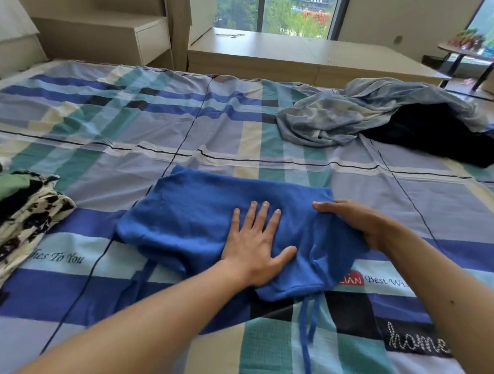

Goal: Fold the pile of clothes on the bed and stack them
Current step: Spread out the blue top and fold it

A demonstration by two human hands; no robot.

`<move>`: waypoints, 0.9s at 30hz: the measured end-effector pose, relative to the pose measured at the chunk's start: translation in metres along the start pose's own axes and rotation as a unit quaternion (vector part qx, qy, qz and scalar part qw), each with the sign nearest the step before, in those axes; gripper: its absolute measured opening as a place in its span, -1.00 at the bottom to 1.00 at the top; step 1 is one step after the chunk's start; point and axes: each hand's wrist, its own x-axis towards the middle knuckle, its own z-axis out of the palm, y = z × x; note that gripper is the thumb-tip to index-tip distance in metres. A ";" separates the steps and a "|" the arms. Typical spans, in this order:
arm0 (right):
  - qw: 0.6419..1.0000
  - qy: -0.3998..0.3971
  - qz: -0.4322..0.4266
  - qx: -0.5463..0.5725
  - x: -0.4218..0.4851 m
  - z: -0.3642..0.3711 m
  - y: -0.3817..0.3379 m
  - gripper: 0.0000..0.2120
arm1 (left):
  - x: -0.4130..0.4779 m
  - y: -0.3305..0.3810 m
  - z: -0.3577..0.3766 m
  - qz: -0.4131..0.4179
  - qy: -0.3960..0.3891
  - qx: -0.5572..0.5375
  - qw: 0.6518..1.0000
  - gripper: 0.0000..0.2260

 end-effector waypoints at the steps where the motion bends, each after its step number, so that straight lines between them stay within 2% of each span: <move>1: 1.000 -0.008 0.006 0.000 -0.002 0.000 0.001 -0.50 | 0.001 -0.001 -0.002 0.004 -0.014 0.002 1.000 -0.12; 4: 0.999 -0.032 0.009 -0.008 -0.006 0.005 -0.001 -0.43 | 0.004 -0.008 -0.020 0.019 -0.044 -0.026 0.999 -0.16; 7: 0.999 -0.035 0.001 -0.003 -0.009 0.011 -0.001 -0.28 | 0.000 -0.037 -0.030 -0.035 0.010 -0.009 0.999 -0.16; 8: 0.999 -0.035 -0.007 0.005 -0.011 0.012 -0.001 -0.28 | -0.004 -0.048 -0.029 -0.053 0.002 0.016 0.998 -0.17; 12: 0.995 -0.062 -0.036 0.076 -0.027 0.018 -0.002 -0.53 | -0.017 -0.071 -0.026 -0.046 -0.066 0.033 0.996 -0.14; 15: 0.994 -0.051 -0.034 0.089 -0.030 0.024 -0.002 -0.55 | -0.012 -0.071 -0.039 -0.033 -0.096 -0.001 0.995 -0.17; 17: 0.997 -0.021 -0.038 0.068 -0.030 0.035 -0.015 -0.65 | -0.012 -0.076 -0.050 -0.028 -0.109 -0.043 0.993 -0.24; 19: 0.997 -0.009 -0.059 0.041 -0.031 0.047 -0.039 -0.68 | -0.012 -0.083 -0.067 -0.032 -0.103 -0.146 0.983 -0.38; 21: 0.996 -0.019 -0.089 0.007 -0.035 0.066 -0.076 -0.73 | -0.010 -0.094 -0.091 -0.068 -0.076 -0.310 0.945 -0.48; 23: 0.992 -0.026 -0.115 -0.033 -0.044 0.095 -0.115 -0.80 | -0.009 -0.112 -0.116 -0.133 -0.052 -0.501 0.853 -0.48; 24: 0.991 -0.043 -0.117 -0.047 -0.049 0.111 -0.133 -0.78 | -0.010 -0.123 -0.127 -0.166 -0.048 -0.572 0.802 -0.46; 27: 0.988 -0.112 -0.061 -0.085 -0.051 0.152 -0.166 -0.36 | -0.019 -0.157 -0.139 -0.248 -0.016 -0.683 0.687 -0.37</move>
